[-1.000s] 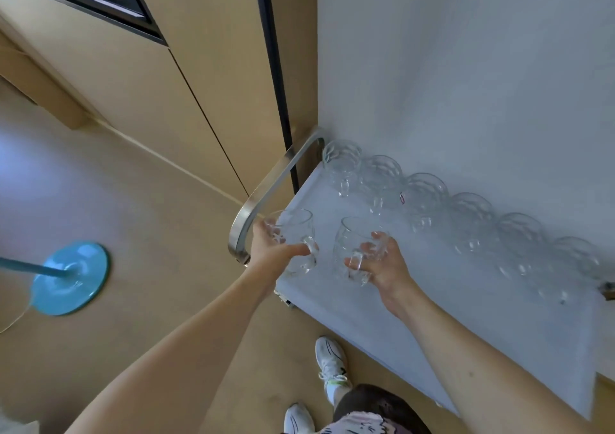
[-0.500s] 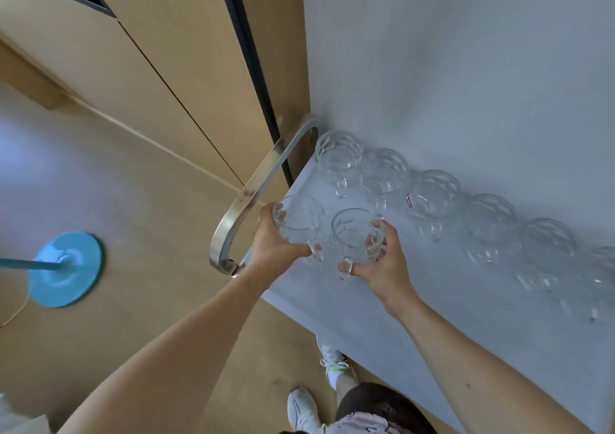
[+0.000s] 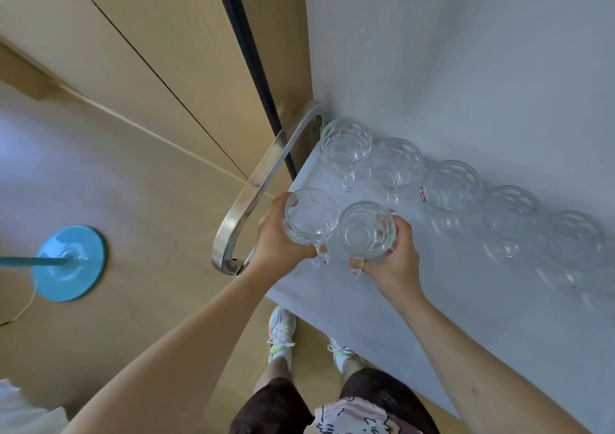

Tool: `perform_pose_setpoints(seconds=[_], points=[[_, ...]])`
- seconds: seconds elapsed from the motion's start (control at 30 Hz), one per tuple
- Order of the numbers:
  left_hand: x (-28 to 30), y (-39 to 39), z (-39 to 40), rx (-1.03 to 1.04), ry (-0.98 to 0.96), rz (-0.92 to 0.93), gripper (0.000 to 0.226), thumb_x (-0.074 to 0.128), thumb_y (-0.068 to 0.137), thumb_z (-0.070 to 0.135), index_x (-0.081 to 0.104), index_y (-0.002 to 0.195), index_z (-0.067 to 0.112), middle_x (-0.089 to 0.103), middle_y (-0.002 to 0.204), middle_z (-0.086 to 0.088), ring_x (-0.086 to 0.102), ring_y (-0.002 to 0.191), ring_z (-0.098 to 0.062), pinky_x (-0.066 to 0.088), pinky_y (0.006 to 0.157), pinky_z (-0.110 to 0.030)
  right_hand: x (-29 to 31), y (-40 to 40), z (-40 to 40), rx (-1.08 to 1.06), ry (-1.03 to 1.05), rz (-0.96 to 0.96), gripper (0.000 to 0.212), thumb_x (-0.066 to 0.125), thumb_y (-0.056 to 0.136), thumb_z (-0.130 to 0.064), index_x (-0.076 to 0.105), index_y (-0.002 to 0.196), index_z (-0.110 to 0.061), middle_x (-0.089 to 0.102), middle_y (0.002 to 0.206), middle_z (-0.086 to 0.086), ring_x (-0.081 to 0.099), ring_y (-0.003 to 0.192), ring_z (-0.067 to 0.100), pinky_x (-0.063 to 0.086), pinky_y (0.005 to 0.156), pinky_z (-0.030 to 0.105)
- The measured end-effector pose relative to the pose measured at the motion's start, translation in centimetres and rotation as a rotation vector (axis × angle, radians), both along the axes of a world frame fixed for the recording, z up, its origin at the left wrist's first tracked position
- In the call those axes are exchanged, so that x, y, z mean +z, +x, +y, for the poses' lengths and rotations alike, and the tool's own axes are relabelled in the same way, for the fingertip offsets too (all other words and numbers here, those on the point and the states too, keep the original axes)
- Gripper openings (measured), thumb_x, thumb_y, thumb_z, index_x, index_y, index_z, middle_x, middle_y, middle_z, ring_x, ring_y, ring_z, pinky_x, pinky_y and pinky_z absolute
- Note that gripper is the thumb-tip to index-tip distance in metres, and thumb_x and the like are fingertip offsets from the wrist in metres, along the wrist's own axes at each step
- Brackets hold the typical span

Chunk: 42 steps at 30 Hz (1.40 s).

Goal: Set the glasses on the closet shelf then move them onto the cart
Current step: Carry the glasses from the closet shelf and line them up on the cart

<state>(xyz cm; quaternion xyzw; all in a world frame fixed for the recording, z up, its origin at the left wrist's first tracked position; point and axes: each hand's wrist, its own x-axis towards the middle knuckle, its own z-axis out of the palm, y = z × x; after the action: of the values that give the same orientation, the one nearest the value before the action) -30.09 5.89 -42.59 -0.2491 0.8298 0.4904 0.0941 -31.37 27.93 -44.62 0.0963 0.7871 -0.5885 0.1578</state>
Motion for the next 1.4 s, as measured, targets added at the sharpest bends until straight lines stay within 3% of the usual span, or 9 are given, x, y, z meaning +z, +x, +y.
perform_pose_setpoints(seconds=[0.1,0.17,0.37,0.47,0.57,0.7,0.87,1.1,1.4], points=[[-0.4,-0.5,-0.3,-0.018,-0.032,0.027,0.088,0.093,0.04,0.033,0.054,0.118,0.037,0.064,0.112,0.015,0.063,0.105,-0.008,0.049,0.072,-0.019,0.0,0.4,-0.3,-0.041,0.008,0.022,0.092,0.098,0.053,-0.004,0.052,0.122,-0.043,0.063,0.12,-0.012,0.062,0.106,-0.006,0.049,0.087,0.012],[-0.4,-0.9,-0.4,0.012,0.011,0.065,0.089,0.096,0.041,0.029,0.05,0.115,0.049,0.062,0.114,0.017,0.062,0.105,-0.003,0.049,0.075,-0.019,0.1,0.5,-0.5,-0.075,0.025,0.029,0.093,0.099,0.051,-0.006,0.056,0.128,-0.035,0.063,0.124,-0.006,0.063,0.109,-0.001,0.052,0.091,0.02],[0.0,-2.7,0.0,-0.036,0.037,0.159,0.09,0.096,0.04,0.025,0.045,0.108,0.055,0.061,0.108,0.022,0.062,0.098,-0.002,0.058,0.082,-0.036,-0.3,0.8,-0.8,-0.194,0.05,0.026,0.082,0.097,0.056,-0.004,0.054,0.124,-0.022,0.068,0.116,-0.011,0.066,0.108,0.005,0.054,0.097,0.031],[-0.3,-3.1,0.4,-0.06,0.041,0.207,0.091,0.097,0.044,0.018,0.044,0.097,0.069,0.06,0.099,0.033,0.061,0.091,0.008,0.054,0.071,-0.025,-0.9,0.7,-0.8,-0.223,0.037,0.05,0.08,0.096,0.055,-0.001,0.058,0.123,-0.02,0.068,0.119,-0.003,0.067,0.111,0.011,0.054,0.101,0.036],[-0.7,-3.6,0.3,-0.053,0.064,0.237,0.075,0.094,0.044,0.021,0.054,0.102,0.046,0.065,0.096,0.018,0.066,0.085,-0.003,0.058,0.068,-0.029,-1.4,0.4,-0.9,-0.242,0.053,0.081,0.082,0.098,0.053,-0.003,0.061,0.123,-0.022,0.068,0.12,-0.003,0.068,0.111,0.014,0.055,0.099,0.039],[-2.1,-4.9,0.2,-0.152,0.051,0.259,0.038,0.08,0.042,0.023,0.058,0.073,0.015,0.063,0.069,0.003,0.059,0.061,-0.013,0.047,0.053,-0.03,-1.6,0.1,-1.2,-0.274,0.063,0.112,0.08,0.097,0.053,-0.001,0.063,0.122,-0.021,0.071,0.113,-0.009,0.069,0.105,0.007,0.056,0.097,0.037],[-4.8,-5.9,-0.4,-0.137,-0.02,0.245,0.069,0.091,0.039,0.038,0.06,0.097,0.016,0.064,0.092,0.0,0.065,0.081,-0.022,0.054,0.059,-0.027,-1.5,-0.5,-1.1,-0.307,0.045,0.124,0.079,0.095,0.054,0.004,0.059,0.12,-0.024,0.07,0.114,-0.009,0.068,0.107,0.004,0.055,0.099,0.032],[-5.8,-6.7,-0.5,-0.129,-0.063,0.237,0.077,0.093,0.041,0.047,0.059,0.103,0.017,0.064,0.095,0.002,0.064,0.083,-0.019,0.057,0.061,-0.031,-1.7,-1.1,-1.1,-0.286,0.19,0.207,0.069,0.093,0.061,-0.001,0.063,0.118,-0.026,0.069,0.1,-0.001,0.069,0.085,0.015,0.057,0.075,0.018],[-4.8,-6.4,0.6,-0.059,-0.096,0.252,0.086,0.092,0.044,0.061,0.06,0.117,0.029,0.066,0.107,0.01,0.067,0.096,-0.013,0.062,0.073,-0.034,-1.7,-1.4,-0.9,-0.254,0.204,0.216,0.07,0.095,0.059,-0.004,0.061,0.118,-0.016,0.067,0.097,-0.012,0.069,0.083,0.008,0.058,0.075,0.019]])
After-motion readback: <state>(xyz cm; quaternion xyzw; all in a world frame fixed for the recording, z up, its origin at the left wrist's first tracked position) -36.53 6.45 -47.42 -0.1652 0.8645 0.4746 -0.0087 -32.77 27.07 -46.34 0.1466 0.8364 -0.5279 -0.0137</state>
